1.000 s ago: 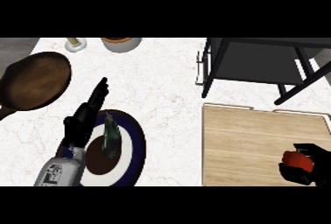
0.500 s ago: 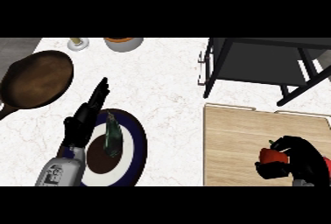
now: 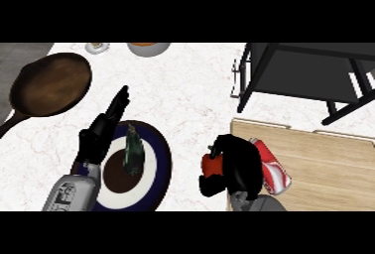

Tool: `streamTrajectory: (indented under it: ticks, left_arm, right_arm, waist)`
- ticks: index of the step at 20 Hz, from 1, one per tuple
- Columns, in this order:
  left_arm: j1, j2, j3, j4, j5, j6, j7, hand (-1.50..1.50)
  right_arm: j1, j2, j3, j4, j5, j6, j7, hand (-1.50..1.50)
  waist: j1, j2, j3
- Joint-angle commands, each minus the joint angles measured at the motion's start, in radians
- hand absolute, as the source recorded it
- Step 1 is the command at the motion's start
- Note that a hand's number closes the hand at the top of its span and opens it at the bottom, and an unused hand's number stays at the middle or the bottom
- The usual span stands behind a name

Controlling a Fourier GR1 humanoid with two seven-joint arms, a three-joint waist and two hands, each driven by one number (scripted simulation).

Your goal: Pick the bell pepper from the tray and place it in the tiered shelf

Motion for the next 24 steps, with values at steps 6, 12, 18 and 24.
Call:
streamTrajectory:
  ticks: [6,12,18,24]
  left_arm:
    - [0.013,-0.012,0.011,0.036,-0.011,0.022,-0.041,0.0]
    - [-0.005,0.022,0.025,-0.044,0.006,-0.006,0.044,0.0]
    - [0.018,0.016,0.04,-0.004,0.007,0.002,0.003,0.0]
    - [0.029,-0.008,0.018,-0.003,-0.016,0.024,-0.003,0.0]
  right_arm:
    - [-0.252,0.02,0.209,-0.049,0.013,-0.38,0.211,1.5]
    - [-0.383,0.02,0.155,-0.121,0.12,-0.317,0.369,1.5]
    - [-0.465,0.02,0.139,-0.2,0.299,-0.148,0.486,1.5]
    - [-0.598,0.02,-0.069,-0.148,0.347,-0.049,0.42,1.5]
  waist:
    - [-0.032,-0.006,-0.001]
    - [-0.039,-0.013,-0.001]
    - [-0.053,-0.015,-0.001]
    - [-0.049,-0.011,-0.001]
